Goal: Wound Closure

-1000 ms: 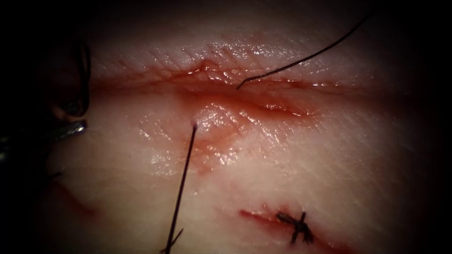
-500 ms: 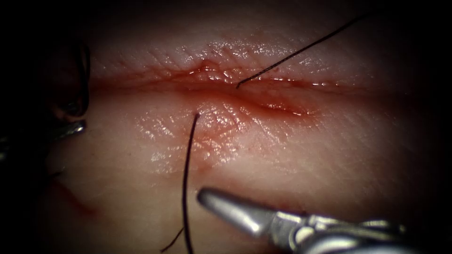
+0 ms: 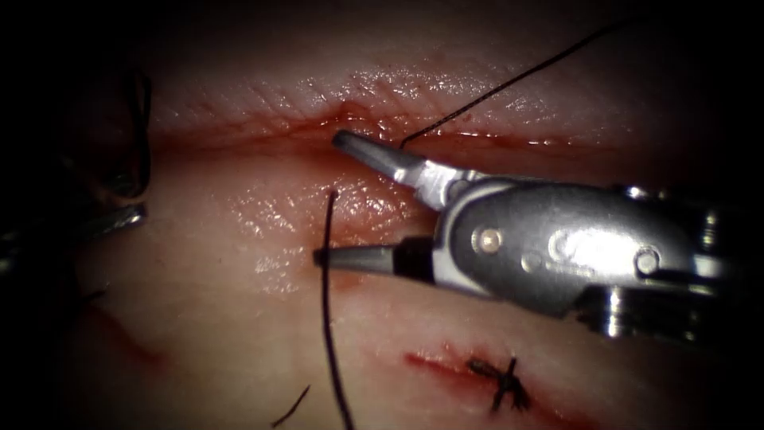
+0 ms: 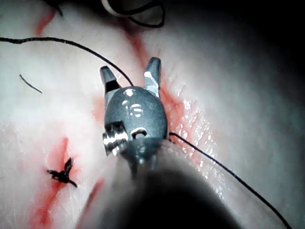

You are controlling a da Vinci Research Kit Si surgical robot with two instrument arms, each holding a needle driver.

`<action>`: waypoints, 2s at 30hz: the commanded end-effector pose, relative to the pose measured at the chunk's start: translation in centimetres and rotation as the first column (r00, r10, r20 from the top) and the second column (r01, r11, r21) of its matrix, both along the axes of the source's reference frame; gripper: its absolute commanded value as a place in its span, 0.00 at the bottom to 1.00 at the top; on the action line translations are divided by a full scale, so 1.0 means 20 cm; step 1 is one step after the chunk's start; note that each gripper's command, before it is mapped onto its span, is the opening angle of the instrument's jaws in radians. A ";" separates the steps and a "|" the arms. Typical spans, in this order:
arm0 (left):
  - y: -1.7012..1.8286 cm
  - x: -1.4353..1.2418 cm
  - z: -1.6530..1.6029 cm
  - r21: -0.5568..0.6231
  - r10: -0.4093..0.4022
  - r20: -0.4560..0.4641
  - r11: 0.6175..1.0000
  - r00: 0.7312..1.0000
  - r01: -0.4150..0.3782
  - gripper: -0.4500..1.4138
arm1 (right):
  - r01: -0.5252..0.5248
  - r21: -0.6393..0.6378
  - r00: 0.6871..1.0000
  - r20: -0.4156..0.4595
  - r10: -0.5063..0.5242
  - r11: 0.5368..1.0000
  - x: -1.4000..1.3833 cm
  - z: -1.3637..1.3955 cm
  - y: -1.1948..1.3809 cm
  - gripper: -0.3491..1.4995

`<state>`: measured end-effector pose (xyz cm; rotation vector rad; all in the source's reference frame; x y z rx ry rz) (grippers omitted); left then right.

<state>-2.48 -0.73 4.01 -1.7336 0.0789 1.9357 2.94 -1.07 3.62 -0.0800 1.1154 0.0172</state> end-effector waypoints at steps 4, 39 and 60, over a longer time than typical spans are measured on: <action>-0.001 -0.001 0.002 0.000 0.003 0.003 1.000 1.000 -0.003 0.00 | 0.006 0.005 1.000 0.022 -0.006 1.000 0.005 0.016 0.000 0.87; -0.001 -0.005 0.003 0.000 -0.001 -0.003 1.000 1.000 0.001 0.00 | 0.148 -0.009 0.986 -0.082 -0.148 0.989 -0.006 -0.046 -0.051 0.77; 0.016 -0.018 0.021 0.016 0.016 -0.034 1.000 0.999 -0.016 0.00 | 0.035 -0.273 0.896 0.434 0.091 0.961 -0.076 -0.034 -0.004 0.99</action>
